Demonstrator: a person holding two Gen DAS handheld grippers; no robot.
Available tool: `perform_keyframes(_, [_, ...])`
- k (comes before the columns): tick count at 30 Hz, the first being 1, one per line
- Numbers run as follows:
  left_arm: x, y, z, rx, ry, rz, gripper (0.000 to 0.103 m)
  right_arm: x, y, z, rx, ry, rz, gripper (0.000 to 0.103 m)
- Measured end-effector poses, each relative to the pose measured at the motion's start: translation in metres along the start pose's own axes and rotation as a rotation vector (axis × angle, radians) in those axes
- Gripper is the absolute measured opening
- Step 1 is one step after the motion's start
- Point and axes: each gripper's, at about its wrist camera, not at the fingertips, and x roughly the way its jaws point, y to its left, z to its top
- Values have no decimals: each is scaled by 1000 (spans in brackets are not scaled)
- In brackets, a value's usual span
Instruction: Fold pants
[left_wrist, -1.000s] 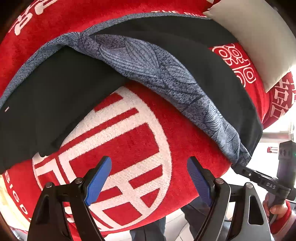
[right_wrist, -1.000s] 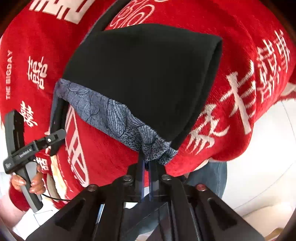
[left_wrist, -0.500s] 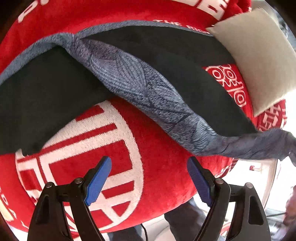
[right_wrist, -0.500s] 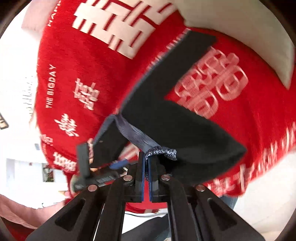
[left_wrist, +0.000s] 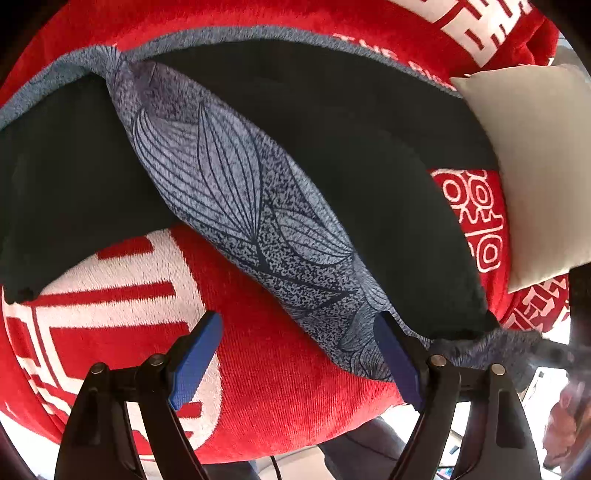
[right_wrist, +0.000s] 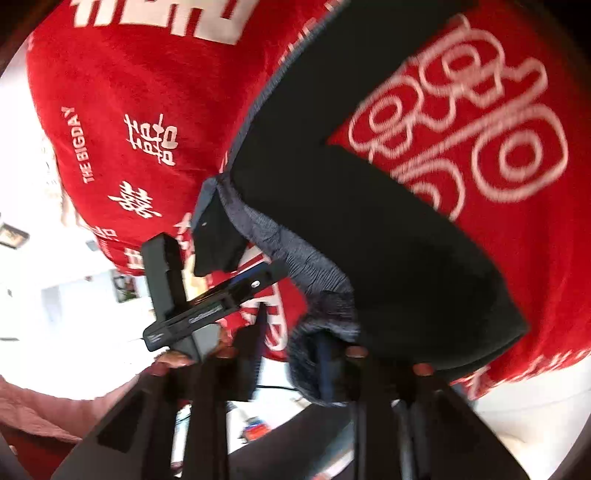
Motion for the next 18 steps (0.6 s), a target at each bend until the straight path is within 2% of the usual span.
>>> perform_keyframes(2, [2,1,-1,-10,7,4,85,3,-2,-4,-5,11,-23,42])
perform_keyframes(3, [3,0,-1,-13,9,10,85,6,-4,-4,-4,28,-47,35])
perform_keyframes(4, [3,-1,0,-13,9,21,85,10,-6,-4,2,42,-71,25])
perform_keyframes(5, [0,0,0,-11,5,30,85,12,-8,-3,12,50,-86,3])
perform_keyframes(8, [-17,4,2,-19,-37,52,85,1,3,2,-19,7,-59,3])
perform_keyframes(12, [-44,14,10,-54,-99,78,85,-29,33,25,-81,-81,38,2])
perform_keyframes(15, [-58,20,22,-75,-141,102,85,-57,53,58,-118,-152,86,2])
perform_keyframes(18, [-66,19,37,-77,-177,128,85,-83,70,103,-158,-223,76,2])
